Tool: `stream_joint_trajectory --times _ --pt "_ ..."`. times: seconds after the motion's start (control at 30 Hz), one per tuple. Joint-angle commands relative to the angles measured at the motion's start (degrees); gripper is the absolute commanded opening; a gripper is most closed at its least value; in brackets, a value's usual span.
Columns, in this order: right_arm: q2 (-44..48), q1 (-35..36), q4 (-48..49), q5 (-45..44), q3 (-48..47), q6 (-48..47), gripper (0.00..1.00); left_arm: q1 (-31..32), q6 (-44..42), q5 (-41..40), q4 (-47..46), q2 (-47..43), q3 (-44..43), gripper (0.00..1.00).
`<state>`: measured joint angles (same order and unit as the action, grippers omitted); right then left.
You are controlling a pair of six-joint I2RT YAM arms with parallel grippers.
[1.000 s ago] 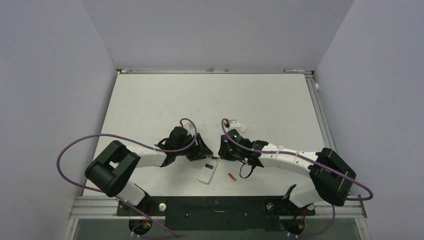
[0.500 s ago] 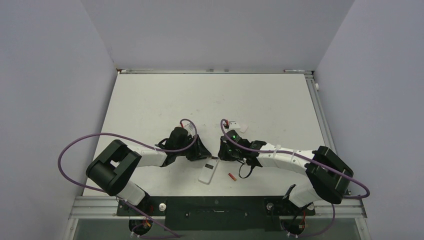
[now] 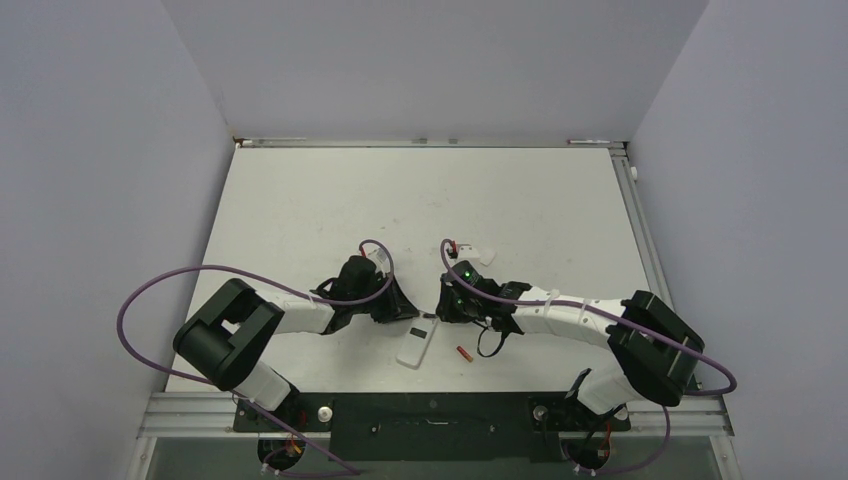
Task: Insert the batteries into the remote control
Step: Load the battery into the remote control.
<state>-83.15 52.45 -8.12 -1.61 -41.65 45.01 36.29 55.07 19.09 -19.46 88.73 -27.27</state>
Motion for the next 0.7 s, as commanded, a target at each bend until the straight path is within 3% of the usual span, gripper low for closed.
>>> stream_joint_trajectory --times 0.0,0.3,0.67 --pt "0.4 0.0 2.3 -0.4 0.4 0.9 0.13 0.3 -0.8 -1.1 2.4 1.1 1.2 0.18" --pt "1.1 0.0 2.2 -0.9 0.8 1.3 0.13 0.3 -0.3 -1.2 2.5 0.7 1.3 0.13" --pt "1.8 0.0 3.5 -1.2 0.4 1.9 0.15 0.7 1.4 -1.4 4.0 -0.7 1.1 0.13"
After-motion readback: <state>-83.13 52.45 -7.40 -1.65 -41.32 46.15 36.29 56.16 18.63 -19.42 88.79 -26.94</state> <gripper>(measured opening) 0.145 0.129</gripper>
